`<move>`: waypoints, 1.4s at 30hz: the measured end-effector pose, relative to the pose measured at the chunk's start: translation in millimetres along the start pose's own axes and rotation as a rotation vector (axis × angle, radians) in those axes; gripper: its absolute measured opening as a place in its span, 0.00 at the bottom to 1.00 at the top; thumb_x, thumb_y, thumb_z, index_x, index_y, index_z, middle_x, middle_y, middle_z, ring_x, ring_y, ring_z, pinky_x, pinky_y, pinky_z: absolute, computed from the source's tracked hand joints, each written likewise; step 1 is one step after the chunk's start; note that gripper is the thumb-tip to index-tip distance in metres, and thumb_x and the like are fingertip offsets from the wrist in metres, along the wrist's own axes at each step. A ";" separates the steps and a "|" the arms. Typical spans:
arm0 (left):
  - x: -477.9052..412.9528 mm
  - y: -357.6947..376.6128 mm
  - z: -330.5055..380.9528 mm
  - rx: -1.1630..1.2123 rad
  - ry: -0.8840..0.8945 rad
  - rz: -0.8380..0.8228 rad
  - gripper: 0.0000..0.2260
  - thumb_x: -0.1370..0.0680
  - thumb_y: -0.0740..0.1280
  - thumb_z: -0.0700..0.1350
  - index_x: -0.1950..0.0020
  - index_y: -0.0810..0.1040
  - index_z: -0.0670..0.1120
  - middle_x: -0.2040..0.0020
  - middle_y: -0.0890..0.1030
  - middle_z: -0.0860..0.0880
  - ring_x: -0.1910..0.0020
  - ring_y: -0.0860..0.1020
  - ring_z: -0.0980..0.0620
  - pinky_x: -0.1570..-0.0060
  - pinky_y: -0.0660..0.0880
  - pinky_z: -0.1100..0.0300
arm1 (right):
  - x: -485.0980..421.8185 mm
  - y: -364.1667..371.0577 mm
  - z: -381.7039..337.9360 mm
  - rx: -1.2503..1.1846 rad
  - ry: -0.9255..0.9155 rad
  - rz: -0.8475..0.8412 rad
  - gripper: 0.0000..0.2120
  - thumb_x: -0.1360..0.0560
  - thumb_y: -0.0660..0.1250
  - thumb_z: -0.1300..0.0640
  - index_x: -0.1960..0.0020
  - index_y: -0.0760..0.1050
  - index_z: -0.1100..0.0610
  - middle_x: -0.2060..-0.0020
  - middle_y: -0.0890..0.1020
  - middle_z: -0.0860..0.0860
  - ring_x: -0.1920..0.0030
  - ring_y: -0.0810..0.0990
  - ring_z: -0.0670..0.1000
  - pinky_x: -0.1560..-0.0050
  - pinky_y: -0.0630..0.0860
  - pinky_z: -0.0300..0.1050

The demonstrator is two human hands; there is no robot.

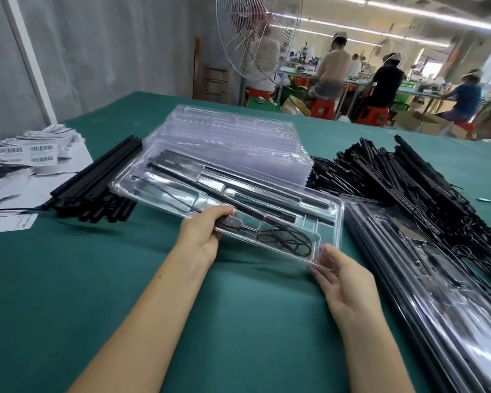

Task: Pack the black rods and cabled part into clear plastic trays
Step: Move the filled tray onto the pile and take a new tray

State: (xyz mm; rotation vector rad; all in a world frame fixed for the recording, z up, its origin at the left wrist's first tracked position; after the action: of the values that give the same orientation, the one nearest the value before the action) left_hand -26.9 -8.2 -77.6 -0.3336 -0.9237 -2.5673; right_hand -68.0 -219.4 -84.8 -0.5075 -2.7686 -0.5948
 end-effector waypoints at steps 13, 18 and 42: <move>-2.9 -7.4 6.1 0.038 -0.053 -0.034 0.07 0.27 0.66 0.29 0.64 0.75 0.37 0.76 0.79 0.46 0.77 0.78 0.53 0.71 0.78 0.65 | -13.8 -6.1 -11.7 0.335 0.009 -0.346 0.12 0.22 0.60 0.58 0.63 0.69 0.61 0.80 0.68 0.51 0.85 0.59 0.45 0.81 0.56 0.31; -5.0 -7.4 3.9 0.061 -0.079 -0.026 0.07 0.27 0.67 0.29 0.64 0.75 0.37 0.76 0.78 0.47 0.77 0.78 0.55 0.69 0.78 0.65 | -16.8 -3.4 -11.6 0.259 -0.149 -0.270 0.16 0.24 0.61 0.64 0.70 0.66 0.60 0.83 0.64 0.49 0.86 0.59 0.43 0.80 0.53 0.28; 2.6 -9.5 -7.1 0.040 -0.206 -0.073 0.04 0.24 0.65 0.31 0.59 0.75 0.37 0.69 0.80 0.43 0.75 0.80 0.51 0.75 0.79 0.58 | -22.3 -10.7 -7.5 0.313 -0.173 -0.130 0.10 0.27 0.61 0.76 0.55 0.74 0.64 0.66 0.77 0.58 0.69 0.75 0.53 0.73 0.75 0.34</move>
State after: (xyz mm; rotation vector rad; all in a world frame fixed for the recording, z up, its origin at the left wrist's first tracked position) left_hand -33.9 -6.8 -87.3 -0.5714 -1.0759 -2.6124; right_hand -50.6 -238.1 -89.1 -0.3242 -2.9973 -0.1402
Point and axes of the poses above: each hand's wrist, its own x-axis away from the middle knuckle, its own y-axis out of the palm, z = x × y, the point moved 2 cm from there along -x, towards the middle knuckle
